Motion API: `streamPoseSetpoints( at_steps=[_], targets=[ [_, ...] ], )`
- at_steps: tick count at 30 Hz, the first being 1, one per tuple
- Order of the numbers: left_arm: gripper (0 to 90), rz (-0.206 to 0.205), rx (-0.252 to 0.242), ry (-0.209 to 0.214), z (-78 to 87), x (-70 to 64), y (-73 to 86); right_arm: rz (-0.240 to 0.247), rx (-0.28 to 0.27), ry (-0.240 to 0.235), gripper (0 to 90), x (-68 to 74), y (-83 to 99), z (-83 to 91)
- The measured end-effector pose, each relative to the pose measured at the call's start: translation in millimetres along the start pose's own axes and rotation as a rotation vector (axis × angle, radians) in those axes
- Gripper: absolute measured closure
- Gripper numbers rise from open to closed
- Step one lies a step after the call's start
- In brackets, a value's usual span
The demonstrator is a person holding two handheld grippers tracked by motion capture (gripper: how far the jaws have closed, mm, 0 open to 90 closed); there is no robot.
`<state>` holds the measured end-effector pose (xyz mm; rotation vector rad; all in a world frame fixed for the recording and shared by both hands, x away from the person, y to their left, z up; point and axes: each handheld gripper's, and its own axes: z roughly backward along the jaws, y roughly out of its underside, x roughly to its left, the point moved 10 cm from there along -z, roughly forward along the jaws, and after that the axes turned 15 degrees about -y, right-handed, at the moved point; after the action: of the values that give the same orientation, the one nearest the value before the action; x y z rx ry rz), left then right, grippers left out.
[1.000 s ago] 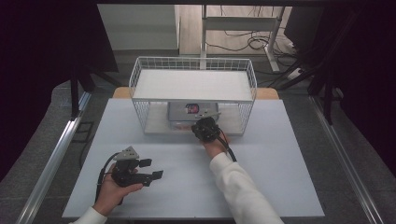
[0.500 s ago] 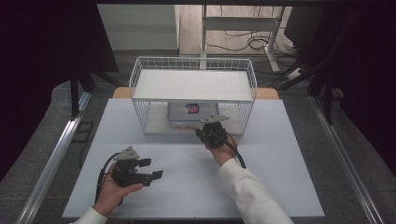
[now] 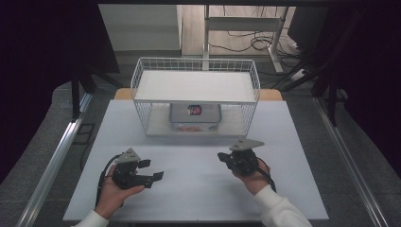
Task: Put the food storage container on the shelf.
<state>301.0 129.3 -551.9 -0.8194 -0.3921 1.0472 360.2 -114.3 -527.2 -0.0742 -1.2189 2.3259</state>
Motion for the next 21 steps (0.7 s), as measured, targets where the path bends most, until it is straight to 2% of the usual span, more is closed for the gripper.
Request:
streamPoseSetpoints(
  at_steps=[4,6,8,10,11,16,17,21],
  targets=[
    [24.2,-0.015,-0.005,-0.025,1.2,0.4,0.4,-0.05,-0.002,-0.006,88.2,2.2,29.4,28.3],
    [24.2,-0.03,-0.018,-0.047,5.1,0.5,1.2,-0.073,-0.011,-0.012,81.4,4.4,40.3,39.1],
    [24.1,-0.04,-0.024,-0.056,9.4,-1.0,3.4,-0.08,-0.008,-0.007,68.7,6.8,52.0,51.3],
    [24.0,-0.049,-0.026,-0.058,13.5,-2.4,6.6,-0.106,-0.019,0.012,49.7,8.4,59.8,59.0],
    [23.9,-0.051,-0.025,-0.058,14.6,-2.8,7.7,-0.116,-0.016,0.026,45.1,9.2,65.0,62.6],
    [23.6,-0.047,-0.028,-0.054,19.3,-2.2,11.6,-0.132,-0.005,0.033,34.3,12.6,77.1,69.7],
    [23.5,-0.046,-0.028,-0.055,19.2,-1.4,12.1,-0.125,-0.002,0.039,33.0,10.7,78.5,70.3],
    [23.4,-0.046,-0.023,-0.054,17.5,0.1,12.9,-0.15,-0.029,0.055,31.5,2.0,75.5,72.3]
  ],
)
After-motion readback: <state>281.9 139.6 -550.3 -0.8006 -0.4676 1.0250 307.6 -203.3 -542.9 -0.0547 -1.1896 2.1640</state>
